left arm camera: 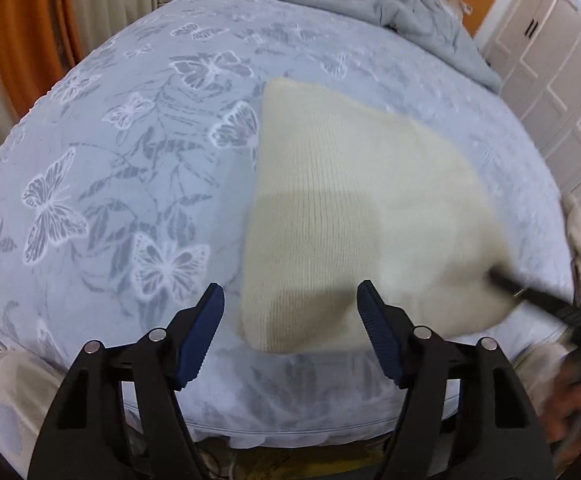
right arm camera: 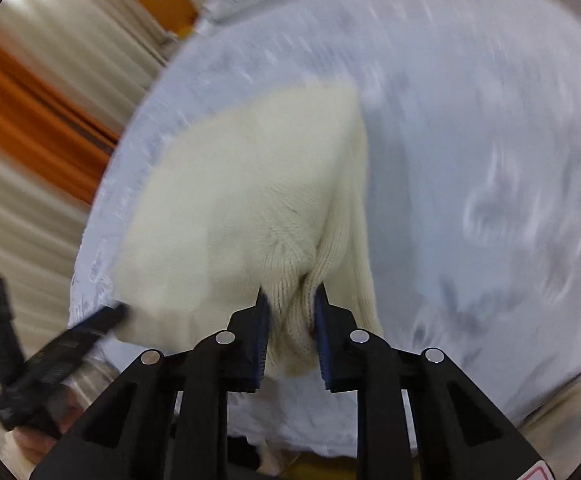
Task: Fold small clothes
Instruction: 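Release the folded sweater and withdraw both grippers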
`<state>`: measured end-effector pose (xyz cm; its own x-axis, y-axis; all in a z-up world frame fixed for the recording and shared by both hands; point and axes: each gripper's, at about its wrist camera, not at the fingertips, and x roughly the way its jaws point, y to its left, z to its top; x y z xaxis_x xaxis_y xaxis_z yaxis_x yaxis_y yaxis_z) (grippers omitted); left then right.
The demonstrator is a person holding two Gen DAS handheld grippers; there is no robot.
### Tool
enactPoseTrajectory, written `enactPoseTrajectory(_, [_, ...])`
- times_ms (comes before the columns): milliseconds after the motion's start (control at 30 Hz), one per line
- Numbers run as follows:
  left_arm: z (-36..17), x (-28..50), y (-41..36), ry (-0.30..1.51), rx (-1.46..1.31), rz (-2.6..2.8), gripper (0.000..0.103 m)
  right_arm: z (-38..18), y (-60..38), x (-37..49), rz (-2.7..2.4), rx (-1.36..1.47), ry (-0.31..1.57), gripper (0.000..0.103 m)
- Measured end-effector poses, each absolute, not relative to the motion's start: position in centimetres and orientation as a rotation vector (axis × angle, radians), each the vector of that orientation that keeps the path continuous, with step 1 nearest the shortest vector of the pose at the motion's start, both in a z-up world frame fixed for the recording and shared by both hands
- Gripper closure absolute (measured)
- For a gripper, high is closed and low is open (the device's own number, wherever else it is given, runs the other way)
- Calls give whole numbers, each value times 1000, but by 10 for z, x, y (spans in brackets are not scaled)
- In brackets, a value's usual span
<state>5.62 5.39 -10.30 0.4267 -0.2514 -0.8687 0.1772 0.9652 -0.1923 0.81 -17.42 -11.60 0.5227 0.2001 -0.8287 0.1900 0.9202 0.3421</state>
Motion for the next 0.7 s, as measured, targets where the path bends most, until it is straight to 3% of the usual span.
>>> enactPoseTrajectory(100, [-122, 56, 54, 1151, -69, -261, 34, -167, -182, 21, -39, 438, 1209, 83])
enactPoseTrajectory(167, [-131, 56, 52, 1176, -73, -251, 34, -180, -184, 20, -45, 476, 1204, 76])
enactPoseTrajectory(333, [-117, 47, 53, 1142, -52, -247, 35, -139, -182, 4, -91, 511, 1122, 68])
enactPoseTrajectory(400, [-108, 38, 52, 1117, -49, -240, 31, -119, -176, -13, -132, 458, 1065, 66])
enactPoseTrajectory(567, [-92, 12, 40, 1051, 17, -221, 23, -102, -156, -49, -229, 327, 942, 35])
enactPoseTrajectory(700, [-90, -6, 22, 1010, 87, -219, 23, -114, -145, -71, -268, 278, 929, 29])
